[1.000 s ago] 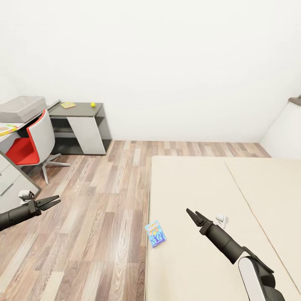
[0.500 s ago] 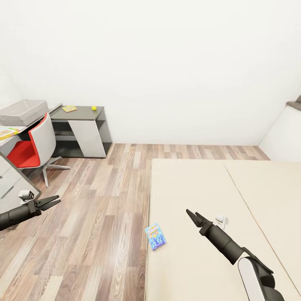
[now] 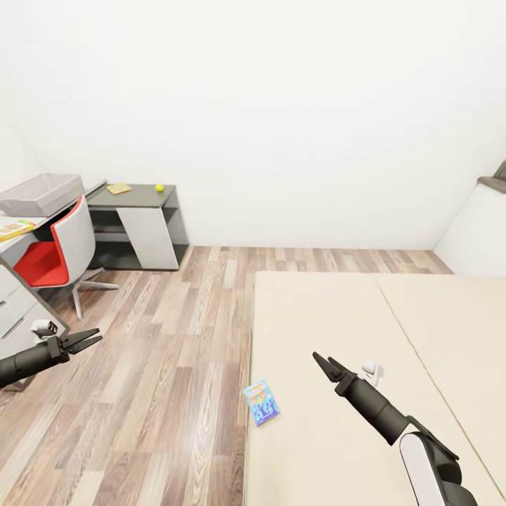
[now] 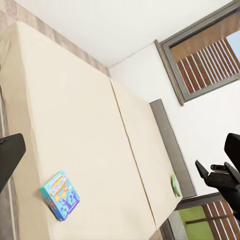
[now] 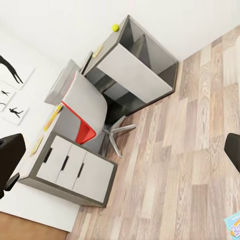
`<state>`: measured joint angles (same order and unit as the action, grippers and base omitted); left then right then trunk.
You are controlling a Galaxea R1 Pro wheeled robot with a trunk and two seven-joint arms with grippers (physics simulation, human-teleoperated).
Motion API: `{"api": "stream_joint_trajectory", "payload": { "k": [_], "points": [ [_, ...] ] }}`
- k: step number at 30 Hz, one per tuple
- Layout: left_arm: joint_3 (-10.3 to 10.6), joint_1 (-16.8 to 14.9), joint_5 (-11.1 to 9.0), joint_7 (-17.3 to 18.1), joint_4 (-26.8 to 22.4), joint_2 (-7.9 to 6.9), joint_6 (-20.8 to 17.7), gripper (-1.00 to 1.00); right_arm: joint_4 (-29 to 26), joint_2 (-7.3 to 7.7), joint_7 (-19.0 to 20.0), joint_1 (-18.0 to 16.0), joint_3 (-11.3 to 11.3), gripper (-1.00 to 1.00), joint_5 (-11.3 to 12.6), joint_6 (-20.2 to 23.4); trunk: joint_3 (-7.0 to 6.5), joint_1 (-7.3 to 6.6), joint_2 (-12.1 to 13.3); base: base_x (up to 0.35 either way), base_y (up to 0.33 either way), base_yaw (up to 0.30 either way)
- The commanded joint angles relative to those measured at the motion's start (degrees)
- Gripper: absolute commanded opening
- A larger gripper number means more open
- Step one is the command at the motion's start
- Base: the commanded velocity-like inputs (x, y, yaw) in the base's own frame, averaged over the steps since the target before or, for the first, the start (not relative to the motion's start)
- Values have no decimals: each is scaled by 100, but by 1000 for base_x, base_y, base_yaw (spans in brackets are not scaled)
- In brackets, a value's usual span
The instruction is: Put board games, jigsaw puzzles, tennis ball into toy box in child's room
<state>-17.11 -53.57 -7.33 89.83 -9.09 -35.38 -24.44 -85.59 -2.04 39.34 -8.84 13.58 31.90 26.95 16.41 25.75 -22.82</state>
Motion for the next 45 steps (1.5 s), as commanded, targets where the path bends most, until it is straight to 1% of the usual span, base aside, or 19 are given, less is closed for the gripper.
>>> {"api": "stream_joint_trajectory", "payload": {
  "k": [1,19,26,45],
  "points": [
    [49,-4,-49,17,4,-4,-61,100,-2,-6,12,-5,13,100,35,47,3,3,-10,0,0,0],
    [50,-4,-49,17,4,-4,-62,100,-1,-7,12,-7,5,100,27,39,-22,3,-10,0,13,0],
    [50,-4,-45,17,4,-4,-71,100,-1,-7,12,-5,5,100,33,39,-22,3,-10,0,225,0],
    [49,-4,-48,17,-1,-4,-69,100,16,-7,12,-5,8,100,31,39,-22,3,-10,0,285,0]
  ]
}}
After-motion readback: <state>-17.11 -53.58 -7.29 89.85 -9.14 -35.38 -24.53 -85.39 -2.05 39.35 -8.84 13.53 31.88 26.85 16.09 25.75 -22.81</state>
